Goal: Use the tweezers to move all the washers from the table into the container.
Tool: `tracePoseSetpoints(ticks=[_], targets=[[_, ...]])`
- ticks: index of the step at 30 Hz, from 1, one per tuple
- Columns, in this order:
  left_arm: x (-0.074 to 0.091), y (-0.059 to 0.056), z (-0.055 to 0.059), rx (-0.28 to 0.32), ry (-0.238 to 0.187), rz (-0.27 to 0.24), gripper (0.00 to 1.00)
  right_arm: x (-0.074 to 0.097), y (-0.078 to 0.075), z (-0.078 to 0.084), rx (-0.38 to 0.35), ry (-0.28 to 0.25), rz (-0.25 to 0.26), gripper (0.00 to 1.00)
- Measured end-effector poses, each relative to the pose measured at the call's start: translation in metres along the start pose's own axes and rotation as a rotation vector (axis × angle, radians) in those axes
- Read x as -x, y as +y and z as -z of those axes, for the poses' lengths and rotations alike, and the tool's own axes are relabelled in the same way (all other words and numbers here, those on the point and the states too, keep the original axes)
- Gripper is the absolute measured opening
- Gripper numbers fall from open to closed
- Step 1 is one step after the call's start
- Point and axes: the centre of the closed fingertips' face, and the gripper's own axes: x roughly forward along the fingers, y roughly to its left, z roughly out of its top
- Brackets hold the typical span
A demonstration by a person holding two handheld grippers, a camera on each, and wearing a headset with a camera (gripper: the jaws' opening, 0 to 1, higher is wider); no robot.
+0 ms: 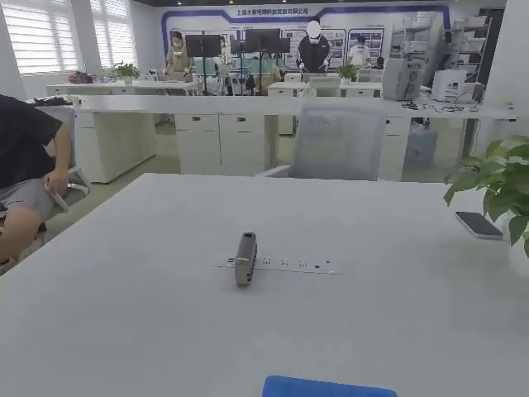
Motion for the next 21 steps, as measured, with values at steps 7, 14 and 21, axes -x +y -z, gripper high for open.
tracePoseSetpoints(ticks=[7, 14, 21], targets=[[-0.006, -0.001, 0.005, -0.066, 0.069, 0.013, 0.0, 0.001, -0.001, 0.004, -0.001, 0.013, 0.011, 0.03], [-0.008, 0.011, 0.031, -0.126, 0.202, -0.006, 0.0, -0.004, -0.005, 0.023, -0.016, 0.07, 0.065, 0.04], [-0.017, 0.027, 0.061, -0.118, 0.292, -0.013, 0.0, -0.018, -0.012, 0.041, -0.057, 0.094, 0.107, 0.05]])
